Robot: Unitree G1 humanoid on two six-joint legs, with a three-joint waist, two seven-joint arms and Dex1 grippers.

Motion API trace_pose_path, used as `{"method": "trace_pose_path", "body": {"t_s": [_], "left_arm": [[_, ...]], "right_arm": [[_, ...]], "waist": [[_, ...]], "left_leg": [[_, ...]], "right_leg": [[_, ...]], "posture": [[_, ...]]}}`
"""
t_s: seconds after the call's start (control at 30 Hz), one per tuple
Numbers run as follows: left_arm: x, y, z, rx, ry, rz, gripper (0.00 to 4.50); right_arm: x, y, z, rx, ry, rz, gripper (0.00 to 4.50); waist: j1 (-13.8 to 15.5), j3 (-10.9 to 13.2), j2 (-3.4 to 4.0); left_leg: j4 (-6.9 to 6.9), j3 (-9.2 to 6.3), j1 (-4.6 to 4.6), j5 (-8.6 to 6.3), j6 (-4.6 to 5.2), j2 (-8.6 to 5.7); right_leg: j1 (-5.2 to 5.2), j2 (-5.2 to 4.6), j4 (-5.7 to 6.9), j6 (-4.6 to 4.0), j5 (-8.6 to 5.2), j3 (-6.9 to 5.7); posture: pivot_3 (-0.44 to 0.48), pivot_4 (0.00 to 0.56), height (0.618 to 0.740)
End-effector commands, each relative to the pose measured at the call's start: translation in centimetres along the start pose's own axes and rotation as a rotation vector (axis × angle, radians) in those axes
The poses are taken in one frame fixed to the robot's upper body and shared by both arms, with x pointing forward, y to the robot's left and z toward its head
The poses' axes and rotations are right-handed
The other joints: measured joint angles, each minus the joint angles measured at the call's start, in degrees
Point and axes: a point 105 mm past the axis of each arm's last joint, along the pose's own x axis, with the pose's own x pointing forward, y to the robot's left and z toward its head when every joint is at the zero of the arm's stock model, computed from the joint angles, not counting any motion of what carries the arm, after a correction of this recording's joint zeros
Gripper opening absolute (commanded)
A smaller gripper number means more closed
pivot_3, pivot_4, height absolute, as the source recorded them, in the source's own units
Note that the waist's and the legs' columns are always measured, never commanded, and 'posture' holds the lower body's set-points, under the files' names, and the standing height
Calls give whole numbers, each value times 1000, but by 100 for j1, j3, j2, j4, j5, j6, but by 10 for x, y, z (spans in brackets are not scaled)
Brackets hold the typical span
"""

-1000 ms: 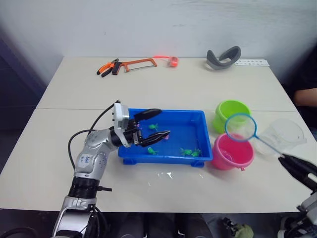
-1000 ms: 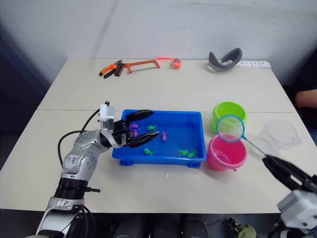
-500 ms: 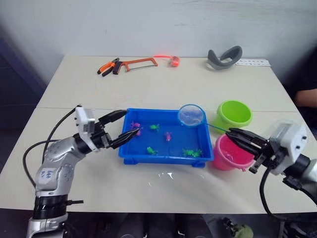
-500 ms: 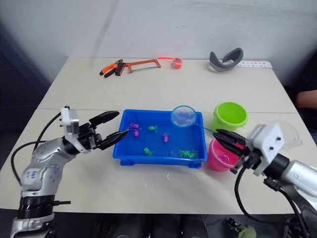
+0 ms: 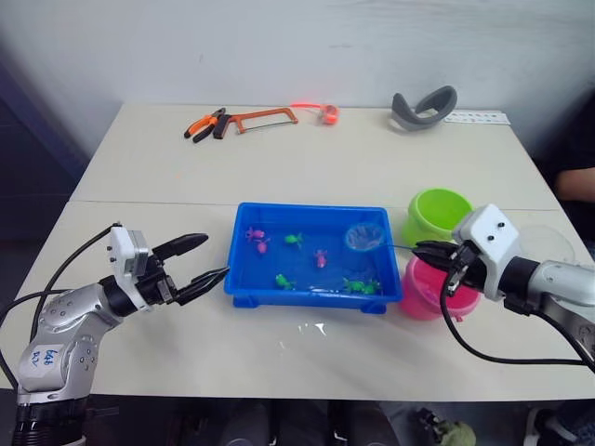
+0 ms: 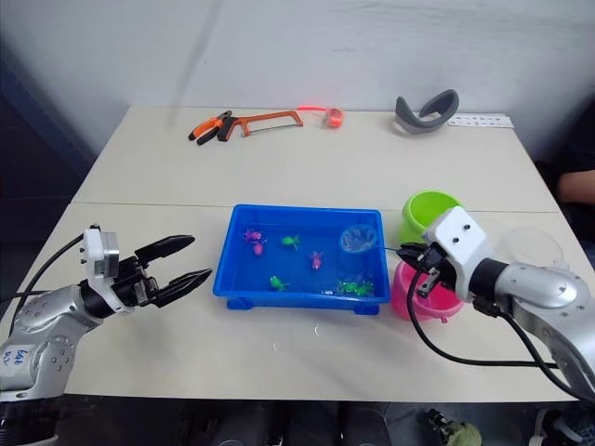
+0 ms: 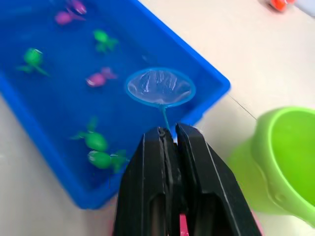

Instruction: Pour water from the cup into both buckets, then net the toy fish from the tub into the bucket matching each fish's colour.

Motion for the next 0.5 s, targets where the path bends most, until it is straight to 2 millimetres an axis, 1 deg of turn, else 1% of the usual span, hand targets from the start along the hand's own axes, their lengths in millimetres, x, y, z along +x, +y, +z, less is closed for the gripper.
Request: {"method": "trace_pose_path", "body": {"t_s": [0.03, 0.13, 0.2, 0.23, 0.33, 0.47, 0.5], "left_arm": [[1, -10, 9, 39, 12, -84, 4448], [2, -17, 8, 27, 60, -164, 4448], [2, -20, 9, 34, 93, -213, 4448], [1, -21, 10, 40, 106, -229, 4448], [-3, -19, 14, 57, 131, -246, 4448], [-14, -11, 19, 75, 166, -241, 4448], [-16, -7, 26, 62, 135, -225, 4448]], "right_arm": [[3, -3, 3, -156, 24, 17, 0], [11, 4, -2, -261, 41, 77, 0], [15, 10, -6, -387, 54, 124, 0], [16, 13, -7, -416, 53, 147, 0], [21, 18, -4, -360, 24, 169, 0], [27, 29, -4, -360, -14, 229, 0], [28, 32, -4, -348, -25, 245, 0]], "waist": [[12, 0, 1], [5, 1, 2], [1, 1, 2], [-3, 1, 2], [-10, 1, 2], [-15, 2, 3], [-16, 2, 4]], "left_leg": [[0, 0, 0, 0, 0, 0], [-2, -1, -9, -1, 1, -2], [-2, 0, -9, -2, 2, -3], [-2, 0, -9, -2, 2, -3], [-2, 2, -9, -2, 2, -3], [-2, 3, -9, -1, 1, -2], [-2, 2, -9, -1, 0, -2]], "right_leg": [[0, 0, 0, 0, 0, 0], [-2, -1, -7, 0, 0, -3], [-2, -1, -7, 0, 0, -3], [-2, -1, -7, 0, 0, -3], [-2, 0, -6, 1, 0, -3], [-4, 2, -6, 1, 0, -4], [-4, 2, -6, 1, 0, -4]], "posture": [[0, 150, 740], [0, 150, 740], [0, 150, 740], [0, 150, 740], [0, 150, 740], [0, 150, 740], [0, 150, 740]]}}
